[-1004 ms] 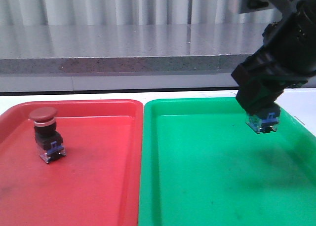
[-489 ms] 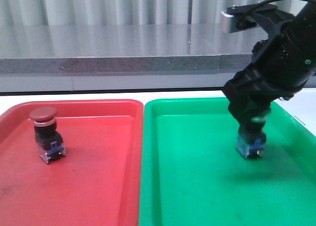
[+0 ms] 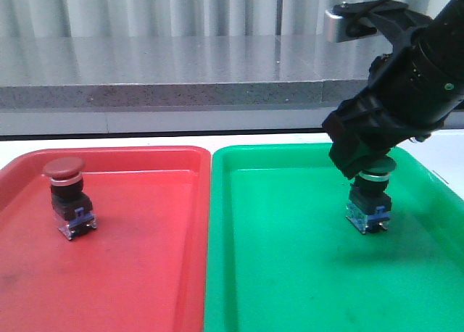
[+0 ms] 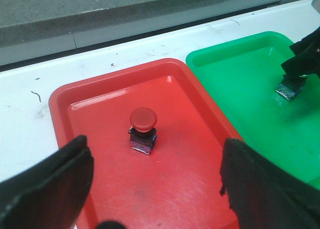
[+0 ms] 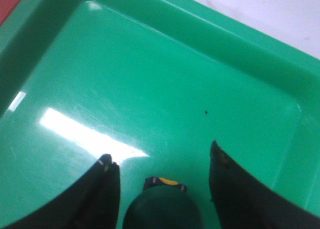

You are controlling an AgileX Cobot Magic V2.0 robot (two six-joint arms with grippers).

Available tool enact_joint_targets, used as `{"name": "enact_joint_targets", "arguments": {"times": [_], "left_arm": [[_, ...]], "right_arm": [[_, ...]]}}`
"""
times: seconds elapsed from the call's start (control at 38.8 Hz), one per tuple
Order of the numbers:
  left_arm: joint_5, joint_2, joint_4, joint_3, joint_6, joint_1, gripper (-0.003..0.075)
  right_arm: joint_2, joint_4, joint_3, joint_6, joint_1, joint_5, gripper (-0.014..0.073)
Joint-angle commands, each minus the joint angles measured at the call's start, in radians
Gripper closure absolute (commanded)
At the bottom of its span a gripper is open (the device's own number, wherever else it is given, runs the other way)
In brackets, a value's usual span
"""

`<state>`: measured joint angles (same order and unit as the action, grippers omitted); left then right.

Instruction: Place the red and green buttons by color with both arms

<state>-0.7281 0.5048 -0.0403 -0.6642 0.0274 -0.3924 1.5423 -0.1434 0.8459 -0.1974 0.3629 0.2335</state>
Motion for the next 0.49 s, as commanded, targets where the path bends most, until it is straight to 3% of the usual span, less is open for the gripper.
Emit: {"name": "enact_joint_targets", "arguments": {"times": [0.0,0.46], "left_arm": [[0.071,0.006,-0.01,-0.027,0.009,-0.005,0.0209],[0.071,0.006,-0.01,-0.027,0.009,-0.005,0.0209]], "right_arm": [[-0.077,-0.021,0.044,-0.007,0.0,0.003,0.0153],[-0.493,-0.069,0.018,-0.006,0.0,0.36,0.0159]]}}
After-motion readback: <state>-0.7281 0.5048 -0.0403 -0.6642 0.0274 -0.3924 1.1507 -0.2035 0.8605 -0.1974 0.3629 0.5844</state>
